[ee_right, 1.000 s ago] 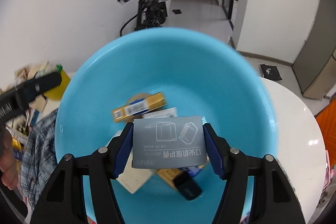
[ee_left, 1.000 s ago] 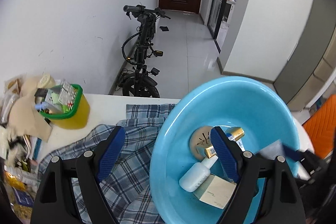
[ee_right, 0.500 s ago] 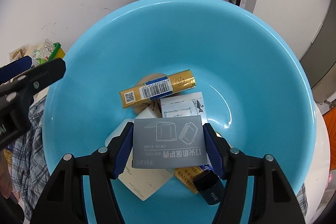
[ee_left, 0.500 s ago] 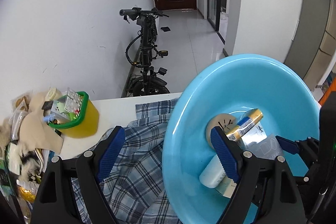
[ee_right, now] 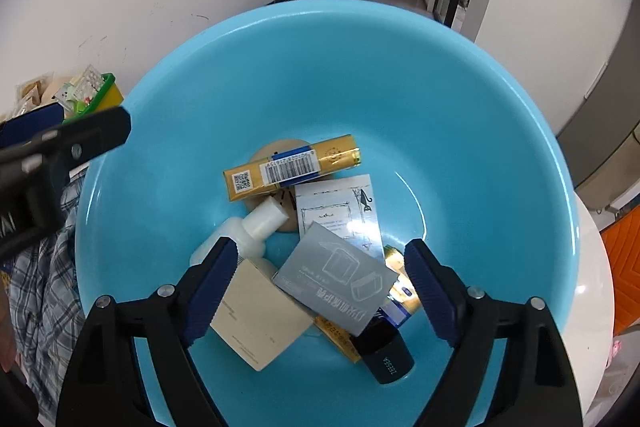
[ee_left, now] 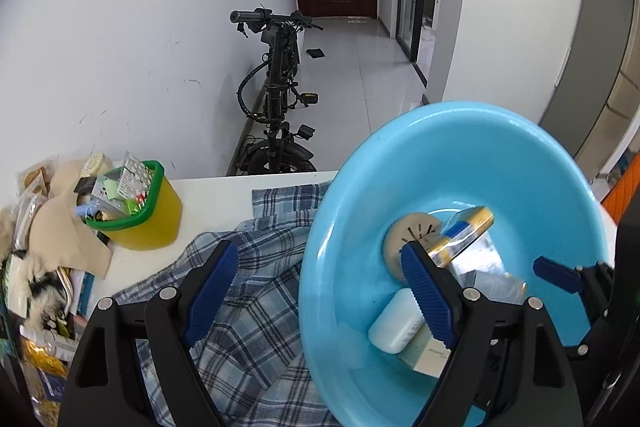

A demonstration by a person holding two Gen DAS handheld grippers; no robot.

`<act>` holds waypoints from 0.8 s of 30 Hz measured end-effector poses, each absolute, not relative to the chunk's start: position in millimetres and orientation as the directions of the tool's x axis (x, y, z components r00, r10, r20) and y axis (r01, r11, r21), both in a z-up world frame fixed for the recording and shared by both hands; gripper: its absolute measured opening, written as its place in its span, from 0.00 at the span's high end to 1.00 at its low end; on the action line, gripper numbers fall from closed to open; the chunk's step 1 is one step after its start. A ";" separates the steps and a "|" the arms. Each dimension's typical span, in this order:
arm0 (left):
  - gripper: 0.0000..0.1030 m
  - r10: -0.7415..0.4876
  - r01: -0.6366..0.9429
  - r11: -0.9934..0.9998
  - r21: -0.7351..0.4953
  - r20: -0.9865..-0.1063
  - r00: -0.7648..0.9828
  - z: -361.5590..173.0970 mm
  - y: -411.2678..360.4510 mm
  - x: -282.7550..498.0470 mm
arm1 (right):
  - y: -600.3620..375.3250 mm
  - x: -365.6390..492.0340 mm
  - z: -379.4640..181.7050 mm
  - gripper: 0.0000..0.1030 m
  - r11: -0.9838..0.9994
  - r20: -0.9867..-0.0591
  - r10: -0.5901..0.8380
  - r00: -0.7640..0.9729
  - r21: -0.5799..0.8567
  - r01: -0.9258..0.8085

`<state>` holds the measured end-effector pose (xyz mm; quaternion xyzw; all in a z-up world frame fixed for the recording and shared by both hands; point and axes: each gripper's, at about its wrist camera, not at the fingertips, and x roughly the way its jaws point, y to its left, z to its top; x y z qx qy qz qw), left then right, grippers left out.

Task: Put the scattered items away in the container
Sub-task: 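Open the left gripper to drop the gold pack while the right gripper releases the grey package into the basin, then withdraw both open grippers from the basin toward the remaining items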

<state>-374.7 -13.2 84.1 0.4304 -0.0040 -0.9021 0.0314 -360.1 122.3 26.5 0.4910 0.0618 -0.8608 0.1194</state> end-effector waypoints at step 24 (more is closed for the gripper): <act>0.17 -0.020 0.012 -1.000 0.019 -0.599 -0.801 95.3 -4.9 -305.8 | 190.6 -286.8 92.8 0.05 -0.981 -0.624 -0.162 -0.765 0.018 0.193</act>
